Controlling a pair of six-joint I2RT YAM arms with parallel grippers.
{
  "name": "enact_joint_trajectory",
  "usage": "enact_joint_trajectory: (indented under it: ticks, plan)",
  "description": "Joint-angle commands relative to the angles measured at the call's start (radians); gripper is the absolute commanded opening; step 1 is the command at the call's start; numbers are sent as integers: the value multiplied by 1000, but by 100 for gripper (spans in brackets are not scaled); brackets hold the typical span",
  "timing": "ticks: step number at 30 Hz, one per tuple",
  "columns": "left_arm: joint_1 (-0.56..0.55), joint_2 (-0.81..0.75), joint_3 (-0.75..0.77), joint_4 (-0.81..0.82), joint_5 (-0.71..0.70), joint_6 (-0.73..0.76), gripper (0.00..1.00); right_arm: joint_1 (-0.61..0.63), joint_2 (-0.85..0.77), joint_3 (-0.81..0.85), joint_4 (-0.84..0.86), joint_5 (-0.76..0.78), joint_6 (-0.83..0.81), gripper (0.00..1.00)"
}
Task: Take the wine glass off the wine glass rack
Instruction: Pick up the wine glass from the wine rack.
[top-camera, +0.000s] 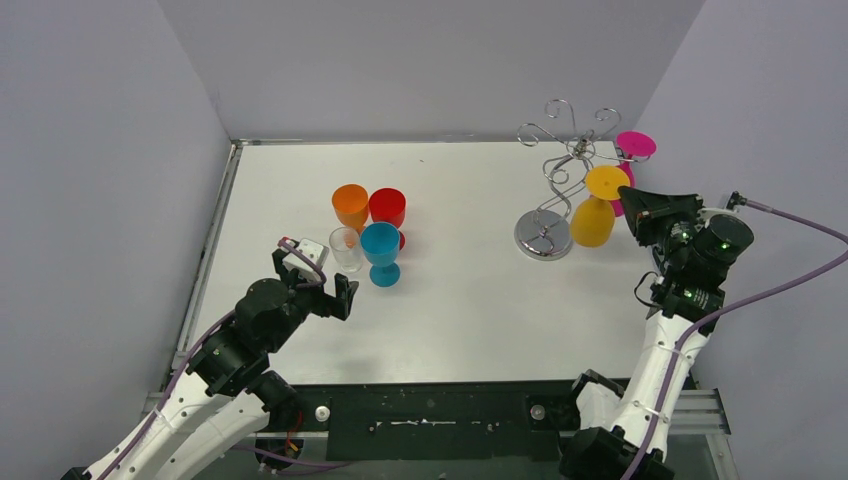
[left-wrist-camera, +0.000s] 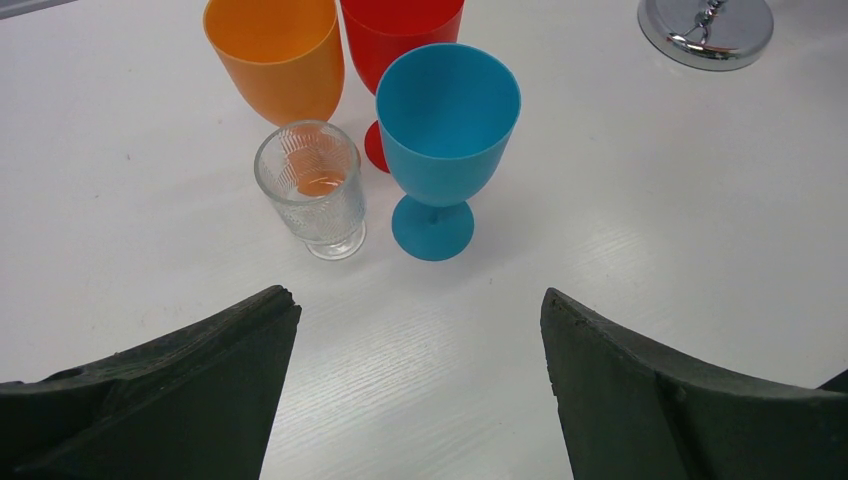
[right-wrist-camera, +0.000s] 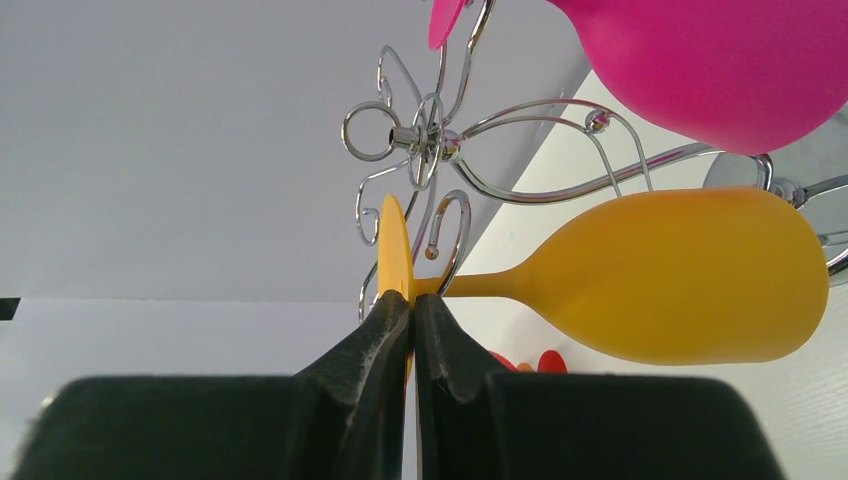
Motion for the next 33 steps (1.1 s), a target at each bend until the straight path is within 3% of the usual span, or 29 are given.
enact_joint_trajectory:
  ticks: [1,23,33]
  plan:
    - [6,-7,1,49,16,14,89,1,7,-2,89,-17,41,0]
    - [7,-4,3,48,18,14,89,58,93,59,169,-15,77,0]
    - [7,1,3,49,16,14,89,99,123,42,248,101,81,0]
